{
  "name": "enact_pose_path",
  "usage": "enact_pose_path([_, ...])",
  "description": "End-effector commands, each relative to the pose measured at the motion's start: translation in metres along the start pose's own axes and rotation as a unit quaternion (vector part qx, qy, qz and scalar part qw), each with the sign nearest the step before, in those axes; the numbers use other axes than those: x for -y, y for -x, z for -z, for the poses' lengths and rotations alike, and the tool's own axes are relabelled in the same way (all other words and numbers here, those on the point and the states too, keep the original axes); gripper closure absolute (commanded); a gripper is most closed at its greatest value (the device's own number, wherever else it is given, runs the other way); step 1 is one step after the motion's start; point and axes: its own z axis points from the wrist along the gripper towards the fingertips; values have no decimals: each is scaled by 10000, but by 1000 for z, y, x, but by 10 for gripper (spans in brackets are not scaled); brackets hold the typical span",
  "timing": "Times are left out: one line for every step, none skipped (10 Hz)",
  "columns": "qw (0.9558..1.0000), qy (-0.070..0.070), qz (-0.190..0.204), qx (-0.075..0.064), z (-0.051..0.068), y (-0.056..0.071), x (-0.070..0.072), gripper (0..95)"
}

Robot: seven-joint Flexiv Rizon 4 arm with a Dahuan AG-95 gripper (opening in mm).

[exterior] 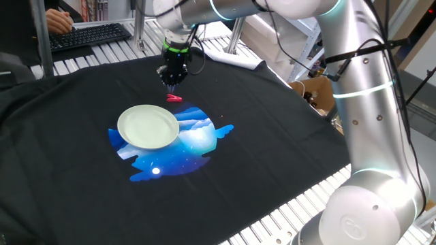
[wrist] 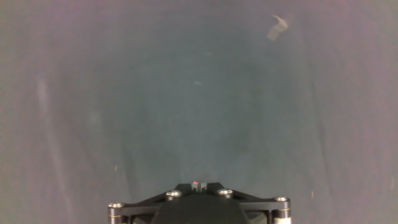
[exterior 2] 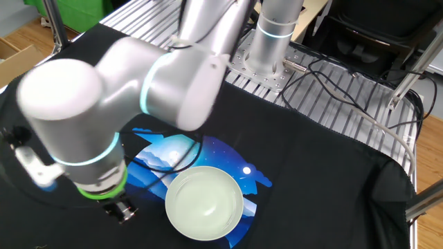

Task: Use a clamp

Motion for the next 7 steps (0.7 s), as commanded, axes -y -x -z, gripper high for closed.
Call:
enact_pose_path([9705, 528, -2347, -184, 6, -3, 8, 950])
enact_pose_path([9648, 529, -2572, -138, 6, -3, 8, 950])
enact_pose_path([9616, 525, -2692, -123, 7, -3, 8, 950])
enact_pose_path([9552, 527, -2913, -64, 8, -3, 8, 950])
enact_pose_path([9476, 499, -3153, 61, 8, -3, 8, 950])
enact_pose_path([9425, 496, -3302, 127, 8, -3, 8, 950])
enact_pose_path([9339, 490, -3536, 207, 9, -3, 8, 950])
